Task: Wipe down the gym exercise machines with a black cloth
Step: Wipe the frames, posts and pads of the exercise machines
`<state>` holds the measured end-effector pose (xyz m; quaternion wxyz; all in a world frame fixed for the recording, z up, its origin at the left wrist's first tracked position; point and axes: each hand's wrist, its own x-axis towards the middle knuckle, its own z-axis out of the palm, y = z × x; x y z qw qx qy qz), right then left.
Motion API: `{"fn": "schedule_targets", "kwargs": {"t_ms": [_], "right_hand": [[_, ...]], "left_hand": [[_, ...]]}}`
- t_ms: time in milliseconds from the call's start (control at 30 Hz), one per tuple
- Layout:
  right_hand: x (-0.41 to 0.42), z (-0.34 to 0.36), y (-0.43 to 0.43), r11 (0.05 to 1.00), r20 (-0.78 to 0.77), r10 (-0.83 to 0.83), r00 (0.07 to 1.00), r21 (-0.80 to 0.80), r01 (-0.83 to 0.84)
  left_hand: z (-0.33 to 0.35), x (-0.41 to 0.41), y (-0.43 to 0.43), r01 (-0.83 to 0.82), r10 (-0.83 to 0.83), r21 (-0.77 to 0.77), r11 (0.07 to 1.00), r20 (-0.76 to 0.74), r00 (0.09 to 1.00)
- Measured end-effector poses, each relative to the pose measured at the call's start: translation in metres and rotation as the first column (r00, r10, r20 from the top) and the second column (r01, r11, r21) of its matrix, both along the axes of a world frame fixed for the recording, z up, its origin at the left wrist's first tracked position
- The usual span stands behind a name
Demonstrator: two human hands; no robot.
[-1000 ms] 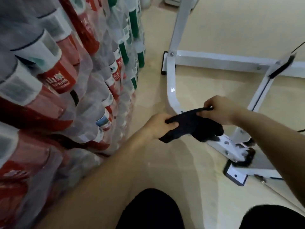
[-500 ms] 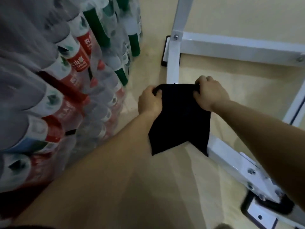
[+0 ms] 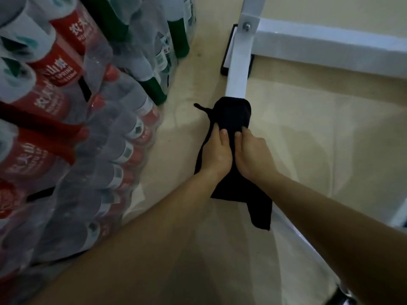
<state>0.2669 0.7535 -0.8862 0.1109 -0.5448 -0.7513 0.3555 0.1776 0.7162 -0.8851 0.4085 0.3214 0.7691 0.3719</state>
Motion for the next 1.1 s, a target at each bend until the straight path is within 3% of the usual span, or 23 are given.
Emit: {"fn": "schedule_targets", "kwargs": {"t_ms": [167,267,633,1100], "right_hand": [[-0.029,-0.007,0.042,0.963,-0.212,-0.208,0.955,-0.215,0.163],[-0.039,-0.013,0.060,0.945,-0.293,-0.279,0.915,-0.254,0.207],[-0.067,-0.023,0.150,0.920,-0.363,-0.364,0.858,-0.285,0.270],[-0.104,-0.028,0.249,0.846,-0.318,-0.523,0.791,-0.308,0.435]], "left_hand": [[-0.003,-0.019,0.047,-0.009,0.010,-0.008,1.000,0.061,0.998],[-0.004,-0.026,0.064,0.015,-0.015,-0.004,1.000,0.065,0.998],[-0.014,-0.050,0.148,0.032,-0.036,0.138,0.990,0.026,0.999],[-0.021,-0.077,0.251,0.024,-0.024,0.106,0.994,-0.004,1.000]]}}
